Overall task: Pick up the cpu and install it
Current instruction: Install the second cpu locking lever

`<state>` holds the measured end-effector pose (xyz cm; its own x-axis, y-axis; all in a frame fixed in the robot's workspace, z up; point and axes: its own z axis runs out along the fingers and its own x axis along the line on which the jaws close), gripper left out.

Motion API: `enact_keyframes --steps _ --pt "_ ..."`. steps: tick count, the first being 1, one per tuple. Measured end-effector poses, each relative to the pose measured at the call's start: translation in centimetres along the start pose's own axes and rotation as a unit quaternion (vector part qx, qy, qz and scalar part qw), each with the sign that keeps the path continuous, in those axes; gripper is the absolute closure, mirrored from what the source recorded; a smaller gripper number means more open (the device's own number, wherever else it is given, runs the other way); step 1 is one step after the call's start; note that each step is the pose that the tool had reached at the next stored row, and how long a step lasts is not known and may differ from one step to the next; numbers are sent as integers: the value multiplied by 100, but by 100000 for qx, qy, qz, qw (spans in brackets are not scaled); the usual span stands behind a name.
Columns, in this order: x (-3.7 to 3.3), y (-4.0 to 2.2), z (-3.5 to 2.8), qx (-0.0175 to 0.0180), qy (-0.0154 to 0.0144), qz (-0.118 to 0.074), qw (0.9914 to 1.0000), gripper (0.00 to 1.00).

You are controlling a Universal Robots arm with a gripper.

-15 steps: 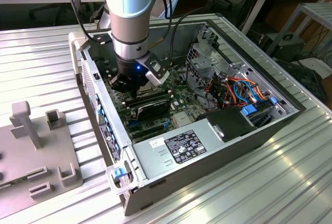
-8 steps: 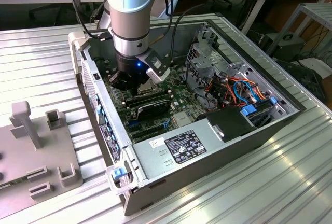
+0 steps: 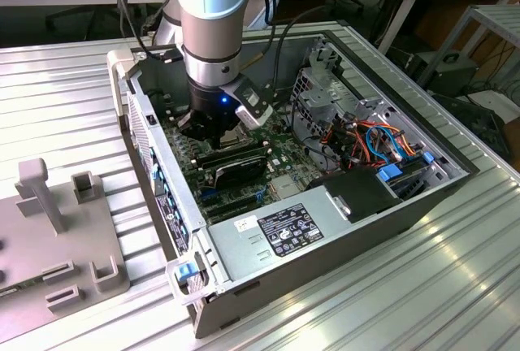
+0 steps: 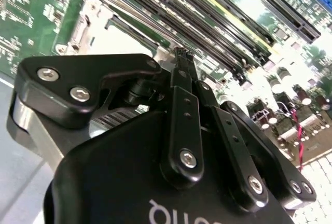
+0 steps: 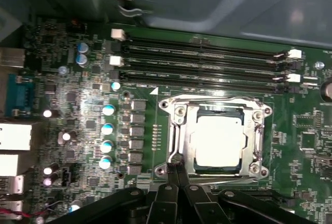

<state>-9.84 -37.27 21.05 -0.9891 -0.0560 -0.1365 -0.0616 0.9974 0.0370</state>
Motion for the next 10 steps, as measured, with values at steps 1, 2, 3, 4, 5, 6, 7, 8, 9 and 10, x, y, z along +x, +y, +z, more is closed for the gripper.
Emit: enact_keyframes --steps 1,2,3,4,5,6,7,8,9,10 --pt "-23 -1 3 18 -4 144 100000 89" --pt "-32 -2 4 29 2 181 100000 89" --pt "-32 -2 4 59 3 195 100000 89" --pt "-32 -2 4 60 4 205 100000 89" --pt "-37 -2 5 65 27 215 100000 89" --pt "-50 -3 10 24 825 287 99996 89" --pt "-56 -4 12 -8 1564 333 99987 89" --pt "-62 -4 15 -62 2517 377 99968 89" --pt "-62 -4 15 -64 2576 384 99966 89" --pt "-62 -4 15 -65 2582 386 99966 89"
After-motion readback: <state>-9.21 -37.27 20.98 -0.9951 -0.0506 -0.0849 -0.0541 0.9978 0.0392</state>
